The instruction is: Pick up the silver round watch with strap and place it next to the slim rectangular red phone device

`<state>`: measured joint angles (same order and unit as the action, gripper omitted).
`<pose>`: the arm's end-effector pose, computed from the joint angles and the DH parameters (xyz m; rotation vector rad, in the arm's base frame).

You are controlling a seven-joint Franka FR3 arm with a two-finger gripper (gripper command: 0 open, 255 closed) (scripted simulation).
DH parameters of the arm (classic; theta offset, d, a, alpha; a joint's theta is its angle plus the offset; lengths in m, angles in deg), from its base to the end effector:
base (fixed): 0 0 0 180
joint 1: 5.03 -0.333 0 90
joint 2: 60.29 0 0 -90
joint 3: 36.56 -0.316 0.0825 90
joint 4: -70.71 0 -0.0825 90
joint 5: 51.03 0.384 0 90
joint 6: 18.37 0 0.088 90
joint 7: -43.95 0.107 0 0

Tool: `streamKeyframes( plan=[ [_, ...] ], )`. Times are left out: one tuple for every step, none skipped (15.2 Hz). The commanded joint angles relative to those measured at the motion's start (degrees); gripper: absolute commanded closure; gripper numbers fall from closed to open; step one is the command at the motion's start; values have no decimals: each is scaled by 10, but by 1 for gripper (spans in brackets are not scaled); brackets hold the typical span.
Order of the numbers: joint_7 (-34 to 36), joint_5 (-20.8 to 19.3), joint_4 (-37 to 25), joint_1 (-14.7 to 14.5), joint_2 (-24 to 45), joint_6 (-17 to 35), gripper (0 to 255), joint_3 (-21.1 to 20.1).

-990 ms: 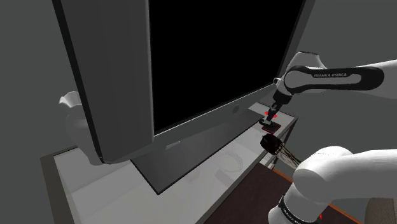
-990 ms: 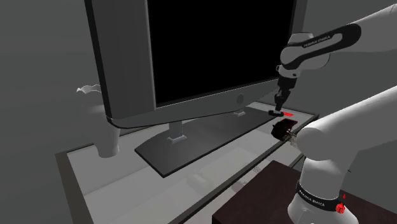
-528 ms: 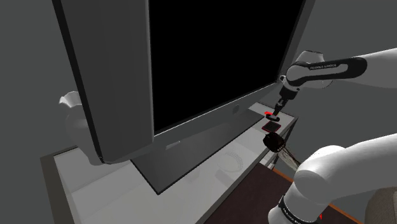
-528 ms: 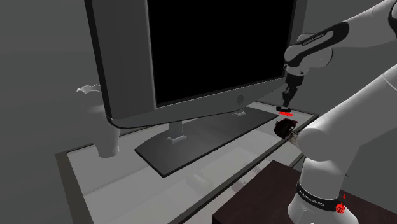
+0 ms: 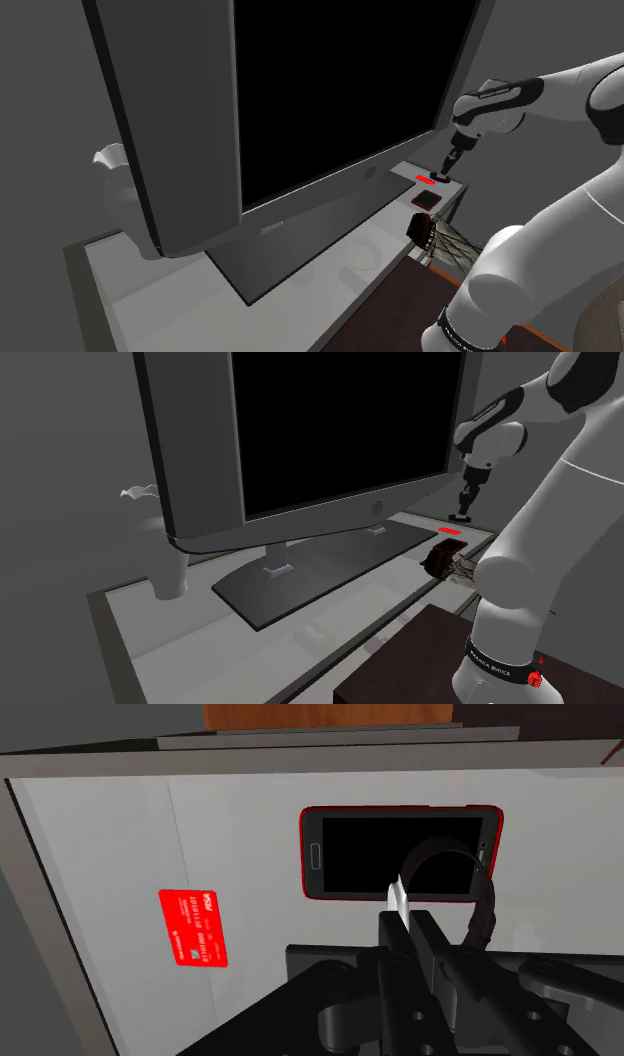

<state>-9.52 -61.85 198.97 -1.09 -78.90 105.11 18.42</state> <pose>0.2345 -0.4428 0.4532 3.0923 0.0172 0.2331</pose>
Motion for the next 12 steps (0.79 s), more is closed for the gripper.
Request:
streamKeyframes(
  plan=[
    [-53,46,-45,-30,53,-2,255,53],
    [-84,79,-67,-48,85,-4,255,84],
    [-122,122,-91,-65,125,-8,255,116],
    [-169,180,-116,-78,177,-16,255,150],
    [-223,251,-144,-71,241,-32,255,168],
    [-269,313,-173,-43,298,-52,255,166],
    [-296,350,-203,2,336,-69,255,142],
    [-297,350,-210,23,338,-71,255,123],
    [-299,352,-205,28,340,-64,255,116],
    [-302,356,-200,31,343,-58,255,113],
    [-306,361,-196,34,347,-53,255,110],
    [-310,366,-191,36,350,-47,255,107]
  ],
)
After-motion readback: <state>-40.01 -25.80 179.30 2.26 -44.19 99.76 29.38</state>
